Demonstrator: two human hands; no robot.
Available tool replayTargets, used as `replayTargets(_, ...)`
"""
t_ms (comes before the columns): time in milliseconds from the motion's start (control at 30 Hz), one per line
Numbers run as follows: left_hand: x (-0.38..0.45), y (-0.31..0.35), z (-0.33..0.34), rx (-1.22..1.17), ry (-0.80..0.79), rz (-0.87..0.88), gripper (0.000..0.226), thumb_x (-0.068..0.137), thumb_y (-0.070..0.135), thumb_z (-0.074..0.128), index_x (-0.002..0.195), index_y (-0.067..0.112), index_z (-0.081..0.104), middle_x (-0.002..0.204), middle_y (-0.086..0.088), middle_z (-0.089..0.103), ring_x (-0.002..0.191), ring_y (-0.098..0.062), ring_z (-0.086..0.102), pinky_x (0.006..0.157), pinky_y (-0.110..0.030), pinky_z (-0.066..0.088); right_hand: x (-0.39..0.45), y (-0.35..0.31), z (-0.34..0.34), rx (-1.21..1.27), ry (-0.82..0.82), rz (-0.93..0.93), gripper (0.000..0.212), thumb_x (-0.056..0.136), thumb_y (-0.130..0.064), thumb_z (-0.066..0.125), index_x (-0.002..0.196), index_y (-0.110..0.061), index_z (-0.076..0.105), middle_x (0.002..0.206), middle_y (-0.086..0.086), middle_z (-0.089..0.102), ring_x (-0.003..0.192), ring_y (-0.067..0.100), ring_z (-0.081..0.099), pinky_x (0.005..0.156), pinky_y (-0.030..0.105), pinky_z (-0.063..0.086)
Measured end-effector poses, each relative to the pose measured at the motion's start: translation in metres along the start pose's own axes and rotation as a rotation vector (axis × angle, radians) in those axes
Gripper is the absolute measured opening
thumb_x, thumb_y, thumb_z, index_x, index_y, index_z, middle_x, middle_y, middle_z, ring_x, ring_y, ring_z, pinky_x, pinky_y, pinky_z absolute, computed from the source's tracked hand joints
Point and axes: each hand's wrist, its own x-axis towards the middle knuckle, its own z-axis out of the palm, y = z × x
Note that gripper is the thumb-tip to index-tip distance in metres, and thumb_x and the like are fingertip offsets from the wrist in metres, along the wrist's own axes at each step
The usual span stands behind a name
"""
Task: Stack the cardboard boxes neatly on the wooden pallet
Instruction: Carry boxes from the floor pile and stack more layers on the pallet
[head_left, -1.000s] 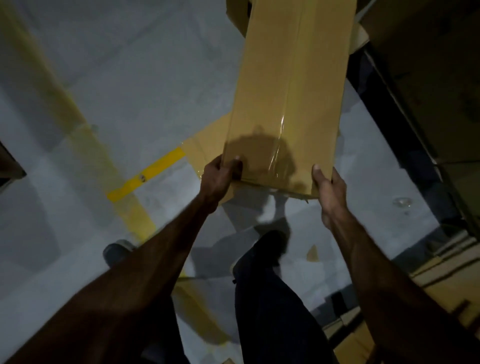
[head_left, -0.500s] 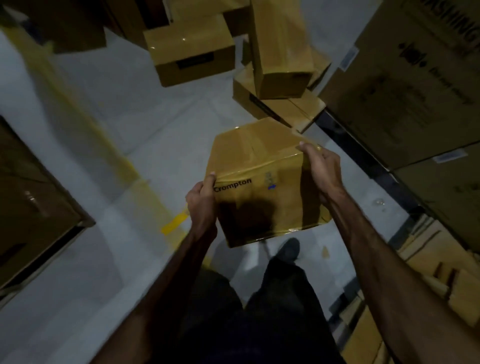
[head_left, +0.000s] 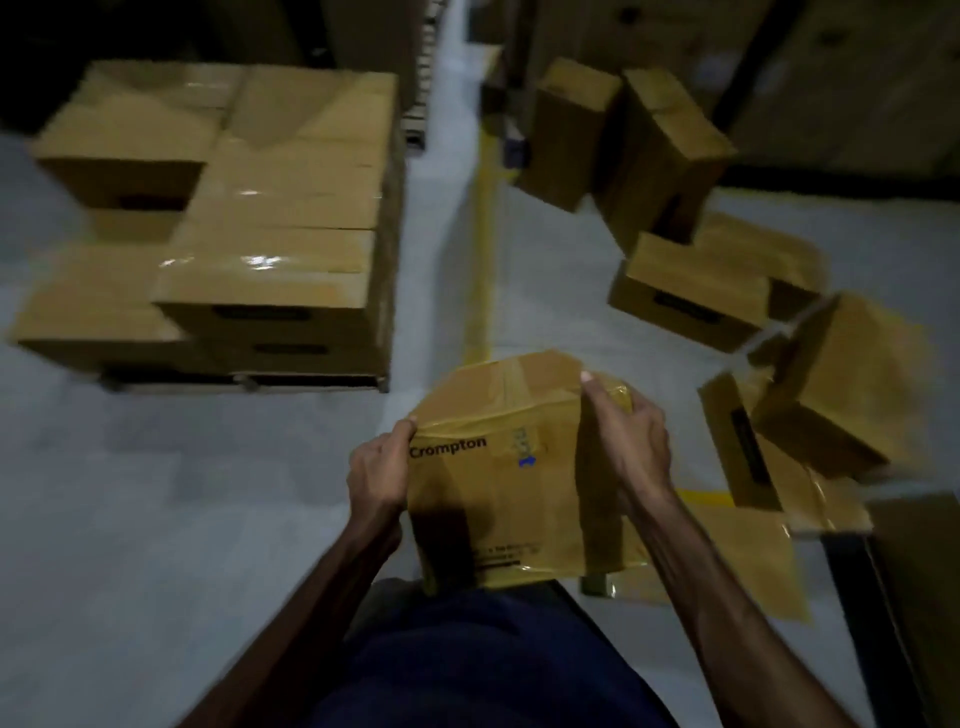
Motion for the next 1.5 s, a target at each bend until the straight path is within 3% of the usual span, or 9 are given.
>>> replayTargets(67, -0.013, 0.0, -0.032, -0.114, 0.133, -0.032, 0.05, 0.074, 0.065, 0.066, 0.07, 0.015, 0.069, 0.072, -0.008, 0.067, 0.074, -0.026, 0.064, 0.068, -0.043, 0.051, -0.009, -0.027, 0.027, -0.057, -0.115, -0.085, 0.039, 0.086, -0.072, 0.067, 0.084, -0.033, 0.069, 0.082, -0.013, 0.065, 0.097, 0.027, 0.062, 0.091, 0.043, 0.053)
replayTargets(400, -0.077, -0.015, -0.196, -0.482, 0.76, 0.052, 0.045, 0.079, 0.06, 0.066, 0.076, 0.015, 0.071, 0.075, -0.008, 0.066, 0.077, -0.028, 0.064, 0.072, -0.055, 0.056, -0.106, -0.126, 0.178, -0.098, -0.719, -0.436, 0.063, 0.074, -0.077, 0.073, 0.12, -0.035, 0.076, 0.099, -0.016, 0.078, 0.098, 0.013, 0.073, 0.093, 0.044, 0.059)
replayTargets(600, -0.107, -0.03, -0.288, -0.637, 1.02, 0.128, 0.037, 0.081, 0.056, 0.069, 0.066, 0.022, 0.064, 0.07, -0.002, 0.06, 0.075, -0.024, 0.061, 0.066, -0.048, 0.049, -0.203, -0.155, 0.262, -0.127, -0.951, -0.62, 0.047, 0.084, -0.066, 0.07, 0.122, -0.038, 0.072, 0.099, -0.019, 0.074, 0.099, 0.01, 0.07, 0.094, 0.045, 0.057)
replayTargets(767, -0.106, -0.043, -0.377, -0.697, 1.11, 0.215, 0.039, 0.087, 0.048, 0.069, 0.061, 0.021, 0.059, 0.066, 0.0, 0.053, 0.069, -0.022, 0.054, 0.062, -0.046, 0.043, -0.294, -0.162, 0.331, -0.086, -0.965, -0.66, 0.079, 0.071, -0.075, 0.067, 0.137, -0.03, 0.067, 0.133, -0.004, 0.07, 0.118, 0.018, 0.065, 0.104, 0.052, 0.051)
replayTargets(1033, -0.084, -0.026, -0.529, -0.617, 1.121, 0.343, 0.043, 0.093, 0.039, 0.064, 0.058, 0.023, 0.047, 0.061, 0.005, 0.039, 0.065, -0.019, 0.041, 0.061, -0.042, 0.034, -0.399, -0.179, 0.439, 0.018, -0.964, -0.631, 0.082, 0.069, -0.068, 0.067, 0.138, -0.023, 0.067, 0.134, 0.0, 0.068, 0.115, 0.017, 0.064, 0.1, 0.048, 0.053)
replayTargets(1200, -0.031, 0.002, -0.597, -0.537, 1.05, 0.386, 0.045, 0.093, 0.039, 0.064, 0.056, 0.026, 0.044, 0.062, 0.003, 0.037, 0.067, -0.021, 0.039, 0.062, -0.047, 0.032, -0.406, -0.197, 0.506, 0.103, -0.9, -0.576, 0.062, 0.089, -0.045, 0.073, 0.142, -0.014, 0.064, 0.085, -0.039, 0.066, 0.08, -0.013, 0.062, 0.079, 0.03, 0.052)
replayTargets(1333, 0.032, 0.026, -0.641, -0.484, 1.004, 0.399, 0.043, 0.091, 0.04, 0.062, 0.064, 0.015, 0.042, 0.067, -0.003, 0.037, 0.068, -0.023, 0.039, 0.064, -0.046, 0.032, -0.398, -0.213, 0.57, 0.156, -0.84, -0.526, 0.063, 0.089, -0.041, 0.074, 0.147, -0.022, 0.06, 0.105, -0.038, 0.063, 0.094, -0.02, 0.06, 0.084, 0.025, 0.049)
replayTargets(1400, 0.063, 0.041, -0.667, -0.473, 1.012, 0.39, 0.042, 0.09, 0.04, 0.062, 0.067, 0.01, 0.044, 0.07, -0.005, 0.038, 0.069, -0.021, 0.039, 0.065, -0.047, 0.033, -0.399, -0.227, 0.608, 0.161, -0.843, -0.501, 0.066, 0.085, -0.049, 0.074, 0.146, -0.027, 0.061, 0.121, -0.021, 0.068, 0.11, -0.005, 0.063, 0.094, 0.037, 0.055)
replayTargets(1500, 0.107, 0.06, -0.713, -0.46, 1.04, 0.34, 0.037, 0.088, 0.04, 0.061, 0.063, 0.017, 0.046, 0.068, -0.001, 0.041, 0.068, -0.019, 0.041, 0.065, -0.043, 0.032, -0.406, -0.249, 0.673, 0.149, -0.914, -0.489, 0.055, 0.093, -0.037, 0.072, 0.144, -0.018, 0.063, 0.09, -0.036, 0.071, 0.091, -0.009, 0.067, 0.089, 0.026, 0.059)
